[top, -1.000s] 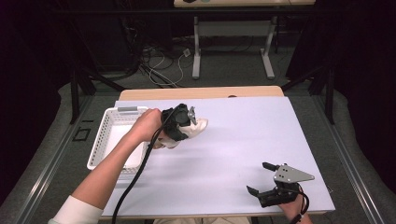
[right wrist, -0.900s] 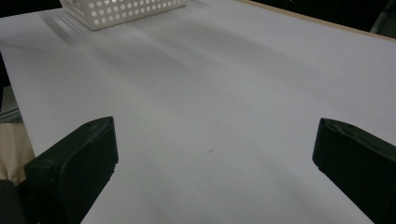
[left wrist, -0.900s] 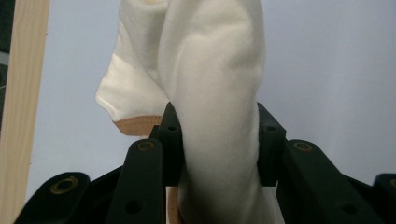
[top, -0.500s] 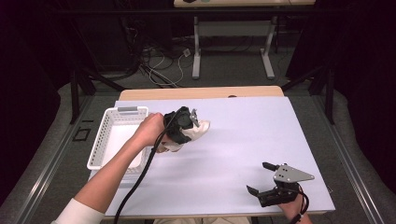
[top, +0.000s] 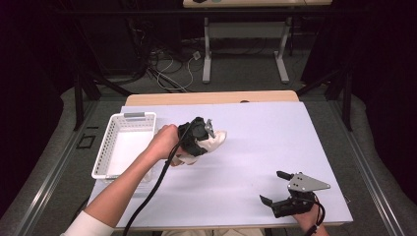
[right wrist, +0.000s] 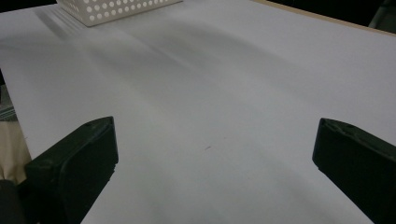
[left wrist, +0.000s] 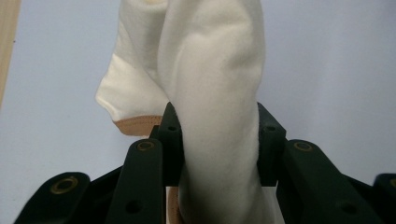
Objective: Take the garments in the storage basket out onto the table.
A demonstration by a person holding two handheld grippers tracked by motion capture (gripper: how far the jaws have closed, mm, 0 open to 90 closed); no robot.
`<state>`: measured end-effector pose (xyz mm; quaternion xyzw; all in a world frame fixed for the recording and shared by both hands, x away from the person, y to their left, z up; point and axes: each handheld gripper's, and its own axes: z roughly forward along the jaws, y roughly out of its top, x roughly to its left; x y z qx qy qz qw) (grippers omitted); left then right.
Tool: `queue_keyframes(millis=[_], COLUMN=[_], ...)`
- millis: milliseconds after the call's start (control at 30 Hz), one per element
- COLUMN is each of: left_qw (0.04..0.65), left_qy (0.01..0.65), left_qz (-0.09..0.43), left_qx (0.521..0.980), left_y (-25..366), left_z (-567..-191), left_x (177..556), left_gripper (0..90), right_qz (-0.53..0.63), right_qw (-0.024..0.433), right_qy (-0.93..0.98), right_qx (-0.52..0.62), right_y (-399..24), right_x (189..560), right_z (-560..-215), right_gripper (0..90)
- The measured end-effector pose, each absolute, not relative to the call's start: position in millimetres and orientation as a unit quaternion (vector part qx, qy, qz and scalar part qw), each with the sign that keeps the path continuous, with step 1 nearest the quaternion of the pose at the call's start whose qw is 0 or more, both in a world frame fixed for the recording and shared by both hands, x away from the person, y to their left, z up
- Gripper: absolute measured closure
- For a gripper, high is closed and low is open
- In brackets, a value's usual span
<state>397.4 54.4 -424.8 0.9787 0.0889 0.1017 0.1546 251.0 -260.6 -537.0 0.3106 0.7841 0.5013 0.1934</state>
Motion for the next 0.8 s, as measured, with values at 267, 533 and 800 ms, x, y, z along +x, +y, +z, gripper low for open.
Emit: queue_keyframes(millis=[267, 533, 800], left_qw=[0.165, 0.176, 0.189], left_qy=[0.097, 0.107, 0.127], left_qz=[0.096, 0.099, 0.094], left_qx=[0.977, 0.974, 0.969], left_y=[48.8, 49.4, 50.1], left_z=[-432.3, -434.8, -440.9], left_x=[394.9, 392.9, 392.4], left_gripper=[64.1, 64.1, 64.1], right_qz=[0.501, 0.500, 0.501], right_qw=[0.194, 0.195, 0.195], right_qy=[0.784, 0.784, 0.784], right_qx=[0.312, 0.312, 0.312], right_y=[-261.8, -262.0, -262.2], right_x=[250.6, 250.7, 251.0], right_z=[-536.5, -536.6, -536.9], right_gripper=[0.0, 0.0, 0.0])
